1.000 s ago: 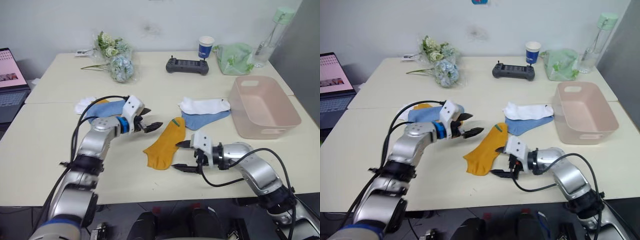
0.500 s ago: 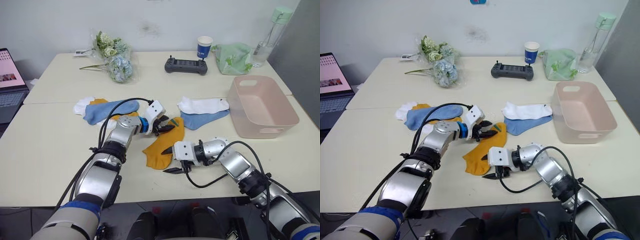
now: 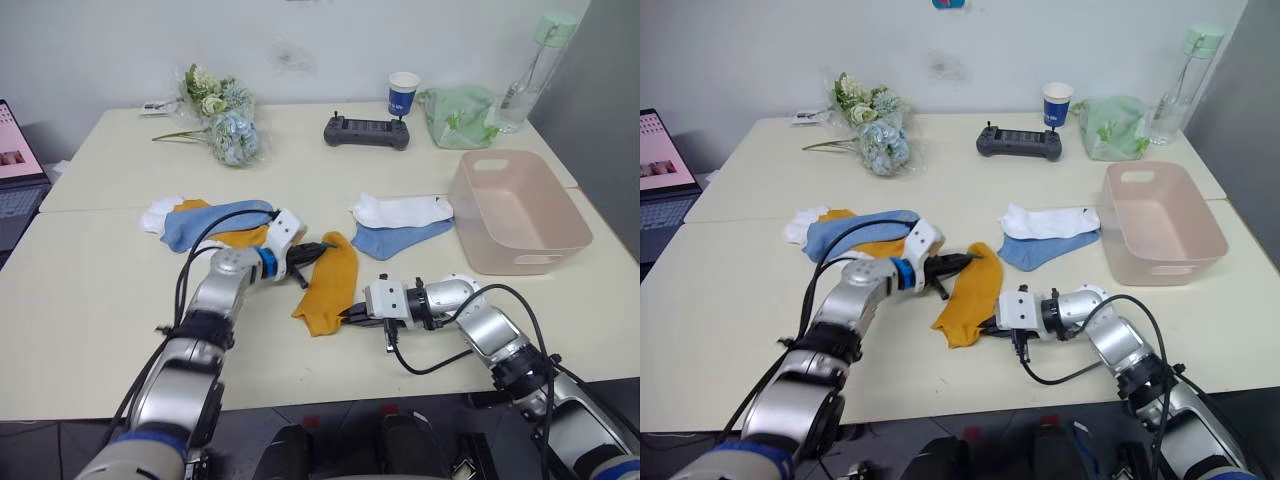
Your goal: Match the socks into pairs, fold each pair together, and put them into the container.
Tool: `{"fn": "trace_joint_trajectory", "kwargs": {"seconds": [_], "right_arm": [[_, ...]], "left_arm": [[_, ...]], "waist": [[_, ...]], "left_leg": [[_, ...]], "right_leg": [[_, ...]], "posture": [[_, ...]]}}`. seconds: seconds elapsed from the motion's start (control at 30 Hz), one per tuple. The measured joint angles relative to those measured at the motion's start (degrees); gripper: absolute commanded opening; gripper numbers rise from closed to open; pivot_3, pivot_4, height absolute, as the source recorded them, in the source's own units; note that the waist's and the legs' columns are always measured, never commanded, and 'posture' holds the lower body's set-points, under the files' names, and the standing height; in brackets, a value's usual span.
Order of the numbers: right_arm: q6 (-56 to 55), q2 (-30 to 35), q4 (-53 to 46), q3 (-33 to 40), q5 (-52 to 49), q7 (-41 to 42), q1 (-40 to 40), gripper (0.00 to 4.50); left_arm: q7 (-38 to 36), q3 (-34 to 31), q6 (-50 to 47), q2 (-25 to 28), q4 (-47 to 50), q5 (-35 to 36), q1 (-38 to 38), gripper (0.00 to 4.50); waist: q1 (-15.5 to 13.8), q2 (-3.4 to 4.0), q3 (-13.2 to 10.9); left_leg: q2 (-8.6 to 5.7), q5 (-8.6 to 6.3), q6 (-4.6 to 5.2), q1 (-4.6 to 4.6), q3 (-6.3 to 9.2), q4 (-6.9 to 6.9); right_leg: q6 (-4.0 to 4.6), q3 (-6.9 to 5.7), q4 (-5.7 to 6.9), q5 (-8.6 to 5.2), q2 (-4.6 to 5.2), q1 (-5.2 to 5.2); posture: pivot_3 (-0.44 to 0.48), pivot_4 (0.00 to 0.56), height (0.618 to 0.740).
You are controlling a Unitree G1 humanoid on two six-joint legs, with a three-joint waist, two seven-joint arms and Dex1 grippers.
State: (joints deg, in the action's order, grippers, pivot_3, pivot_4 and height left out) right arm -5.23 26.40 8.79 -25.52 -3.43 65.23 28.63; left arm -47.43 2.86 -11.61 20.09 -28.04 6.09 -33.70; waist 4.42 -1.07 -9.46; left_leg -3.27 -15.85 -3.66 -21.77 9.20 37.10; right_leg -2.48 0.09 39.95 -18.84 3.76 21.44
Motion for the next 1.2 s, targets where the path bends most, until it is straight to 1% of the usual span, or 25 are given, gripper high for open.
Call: {"fn": "trace_joint_trajectory", "kwargs": {"seconds": [0.2, 0.33, 0.47, 0.57, 0.67, 0.77, 0.8, 0.83, 0.87, 0.97, 1.07, 1.2], "right_arm": [[-3.0, 1.05, 1.97, 2.09, -2.0, 3.54, 1.36, 0.04], [-3.3, 1.75, 5.15, 3.31, -2.35, 4.88, 2.33, 0.04], [-4.33, 1.66, 8.49, 4.22, -2.11, 4.29, 3.04, 0.04], [-4.18, 1.72, 10.23, 5.95, -1.89, 2.31, 3.48, 0.04], [-3.09, 1.83, 10.35, 8.61, -2.51, 0.96, 3.65, 0.04], [-1.68, 1.75, 9.39, 9.05, -3.06, 0.9, 2.98, 0.04], [-1.36, 1.72, 8.83, 9.1, -3.2, 0.88, 2.4, 0.24], [-0.95, 1.64, 8.34, 9.13, -3.45, 0.85, 1.7, 0.49], [0.04, 1.62, 7.49, 9.26, -3.75, 0.66, 0.86, 0.75], [3.4, 2.09, 3.15, 10.93, -5.13, -0.27, -1.66, 1.73], [7.4, 4.23, -1.64, 13.58, -6.65, -1.92, -4.6, 2.76], [14.59, 6.46, -8.24, 17.82, -8.31, -5.63, -9.93, 2.79]], "left_arm": [[7.76, -4.23, -13.67, 1.21, 27.42, 3.57, 18.27, 0.0], [12.95, -5.69, -20.55, 1.62, 40.36, 4.23, 27.35, 0.0], [16.88, -6.43, -25.3, 1.45, 47.54, 5.08, 31.99, 0.0], [18.3, -7.6, -27.84, 1.49, 51.87, 6.42, 35.42, 0.0], [18.24, -7.74, -27.73, 1.91, 54.57, 7.37, 38.81, 0.0], [18.09, -7.7, -26.11, 2.7, 55.19, 7.64, 40.67, 0.0], [18.12, -7.67, -25.62, 2.7, 55.16, 7.74, 40.91, 0.43], [18.15, -7.67, -25.34, 2.7, 55.11, 7.78, 41.11, 0.63], [18.13, -7.72, -25.07, 2.71, 54.94, 7.95, 41.15, 0.97], [17.38, -8.41, -24.2, 3.32, 54.16, 9.28, 41.33, 1.85], [15.13, -10.76, -24.1, 5.88, 53.13, 11.35, 41.66, 2.78], [9.97, -14.09, -21.36, 11.86, 49.39, 12.43, 40.94, 4.04]], "waist": [[0.05, 0.01, 0.01], [-0.68, 0.01, 0.01], [-1.44, 0.01, 0.01], [-1.55, 0.01, 0.0], [-1.69, 0.01, 0.01], [-1.75, 0.01, 0.01], [-1.83, 0.01, 0.01], [-1.92, 0.01, 0.01], [-2.08, 0.01, 0.01], [-2.38, 0.01, 0.01], [-2.67, 0.01, 0.01], [-2.76, 0.01, 0.01]], "left_leg": [[-0.04, 0.0, 0.0, 0.03, -0.02, -0.04], [-0.07, -0.01, 0.01, 0.07, -0.08, -0.04], [-0.08, -0.01, 0.02, 0.07, -0.14, -0.05], [-0.07, -0.01, 0.02, 0.06, -0.19, -0.06], [-0.05, -0.01, 0.02, 0.07, -0.21, -0.07], [-0.05, -0.01, 0.02, 0.07, -0.24, -0.08], [-0.05, -0.02, 0.03, 0.07, -0.24, -0.08], [-0.05, -0.02, 0.03, 0.07, -0.25, -0.08], [-0.06, -0.02, 0.03, 0.07, -0.26, -0.08], [-0.07, -0.02, 0.04, 0.05, -0.28, -0.08], [-0.07, -0.03, 0.04, 0.04, -0.26, -0.08], [-0.07, -0.03, 0.05, 0.03, -0.24, -0.11]], "right_leg": [[0.0, 0.33, -0.03, 0.0, 0.08, -0.03], [0.0, 0.38, -0.03, 0.0, 0.11, -0.06], [0.0, 0.41, -0.03, 0.0, 0.11, -0.06], [0.0, 0.45, -0.04, 0.0, 0.11, -0.04], [0.01, 0.46, -0.05, 0.0, 0.12, -0.05], [0.01, 0.48, -0.05, 0.0, 0.12, -0.06], [0.01, 0.48, -0.06, 0.0, 0.12, -0.06], [0.01, 0.49, -0.06, 0.0, 0.12, -0.06], [0.01, 0.49, -0.06, 0.0, 0.14, -0.06], [0.01, 0.5, -0.07, 0.0, 0.16, -0.05], [0.01, 0.49, -0.08, 0.0, 0.17, -0.05], [0.01, 0.46, -0.09, 0.0, 0.17, -0.04]], "posture": [[0.0, 0.15, 0.74], [0.0, 0.15, 0.74], [0.0, 0.15, 0.74], [0.0, 0.15, 0.74], [0.0, 0.15, 0.74], [0.0, 0.15, 0.74], [0.0, 0.15, 0.74], [0.0, 0.15, 0.74], [0.0, 0.15, 0.74], [0.0, 0.15, 0.74], [0.0, 0.15, 0.74], [0.0, 0.15, 0.74]]}}
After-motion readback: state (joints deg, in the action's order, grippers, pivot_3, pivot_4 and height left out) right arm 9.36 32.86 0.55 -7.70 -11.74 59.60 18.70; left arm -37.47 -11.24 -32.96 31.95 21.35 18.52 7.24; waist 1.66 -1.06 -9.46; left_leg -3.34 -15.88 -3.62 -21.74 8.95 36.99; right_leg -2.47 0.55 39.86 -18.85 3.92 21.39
